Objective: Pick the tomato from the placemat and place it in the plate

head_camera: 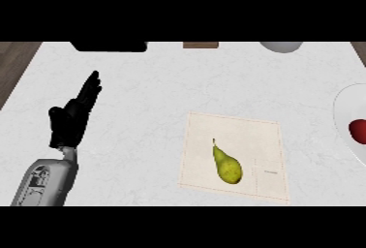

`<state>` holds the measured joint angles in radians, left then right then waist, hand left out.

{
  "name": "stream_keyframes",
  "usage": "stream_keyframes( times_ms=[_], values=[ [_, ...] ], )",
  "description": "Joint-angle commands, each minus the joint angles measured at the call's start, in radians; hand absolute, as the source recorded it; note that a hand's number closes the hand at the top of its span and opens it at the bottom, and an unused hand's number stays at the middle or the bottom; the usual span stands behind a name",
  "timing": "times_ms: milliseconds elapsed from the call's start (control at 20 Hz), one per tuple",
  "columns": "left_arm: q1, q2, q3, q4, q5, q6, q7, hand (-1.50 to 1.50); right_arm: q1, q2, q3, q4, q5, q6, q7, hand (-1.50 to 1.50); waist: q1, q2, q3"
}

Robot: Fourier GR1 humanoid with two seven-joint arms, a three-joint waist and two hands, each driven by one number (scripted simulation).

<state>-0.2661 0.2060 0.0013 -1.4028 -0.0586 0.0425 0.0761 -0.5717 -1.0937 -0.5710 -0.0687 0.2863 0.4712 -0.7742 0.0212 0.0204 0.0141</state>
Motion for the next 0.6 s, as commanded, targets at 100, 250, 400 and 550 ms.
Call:
stream_keyframes(
  times_ms=[100,250,400,550],
  values=[
    [-0.01,-0.023,-0.015,0.014,-0.007,0.007,-0.005,0.0,0.064,-0.025,-0.002,-0.027,-0.007,0.154,-0.087,-1.5,-0.015,0.005,0.005],
    [-0.007,-0.008,-0.001,-0.002,-0.009,0.013,-0.01,0.0,0.072,-0.042,-0.009,-0.039,-0.019,0.166,-0.068,-1.5,-0.004,0.001,0.005],
    [0.008,-0.004,0.002,-0.004,0.004,-0.002,-0.007,0.0,0.096,-0.018,-0.028,-0.041,-0.041,0.157,-0.076,-1.5,-0.006,0.0,0.007],
    [-0.011,-0.016,-0.003,-0.022,0.002,0.011,0.017,0.0,0.101,-0.026,-0.027,-0.056,-0.043,0.154,-0.056,-1.5,-0.004,-0.002,0.01]
  ],
)
